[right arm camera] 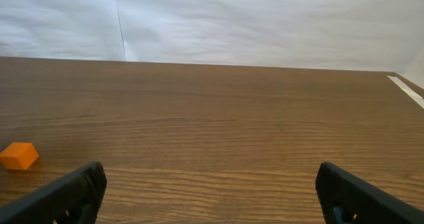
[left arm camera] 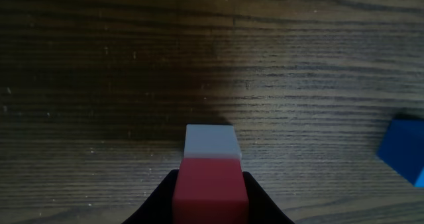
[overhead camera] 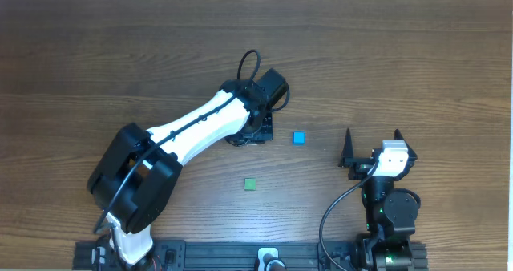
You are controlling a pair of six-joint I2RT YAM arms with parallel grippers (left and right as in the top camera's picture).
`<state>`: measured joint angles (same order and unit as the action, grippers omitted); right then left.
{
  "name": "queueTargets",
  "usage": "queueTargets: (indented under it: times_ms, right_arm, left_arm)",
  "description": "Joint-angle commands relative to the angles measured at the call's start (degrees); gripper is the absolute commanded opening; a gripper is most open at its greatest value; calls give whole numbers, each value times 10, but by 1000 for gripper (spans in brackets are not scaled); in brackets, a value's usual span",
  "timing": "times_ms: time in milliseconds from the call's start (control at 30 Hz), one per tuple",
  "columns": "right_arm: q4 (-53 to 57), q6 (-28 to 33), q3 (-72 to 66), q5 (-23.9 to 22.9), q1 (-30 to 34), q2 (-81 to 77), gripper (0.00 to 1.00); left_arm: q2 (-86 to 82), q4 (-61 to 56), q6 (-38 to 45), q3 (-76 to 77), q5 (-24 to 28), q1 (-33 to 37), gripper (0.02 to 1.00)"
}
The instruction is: Stack Cubes
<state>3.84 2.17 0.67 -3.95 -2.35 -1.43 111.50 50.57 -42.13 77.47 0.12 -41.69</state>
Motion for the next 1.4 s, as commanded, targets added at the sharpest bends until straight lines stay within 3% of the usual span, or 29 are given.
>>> queueTargets:
  times_ms: [33, 367, 733, 1400]
  right_arm:
    - [1, 2, -4, 5, -3, 4, 991]
    - [1, 2, -4, 5, -3, 4, 993]
    - [1, 2, -4, 5, -3, 4, 991]
    - [1, 2, -4, 5, -3, 4, 993]
  left_arm:
    - [8, 1, -10, 10, -9, -3, 45]
    - [8, 0, -10, 10, -13, -3, 49]
    - [8, -3, -10, 10, -15, -4, 152]
    - [8, -6, -10, 10, -17, -9, 224]
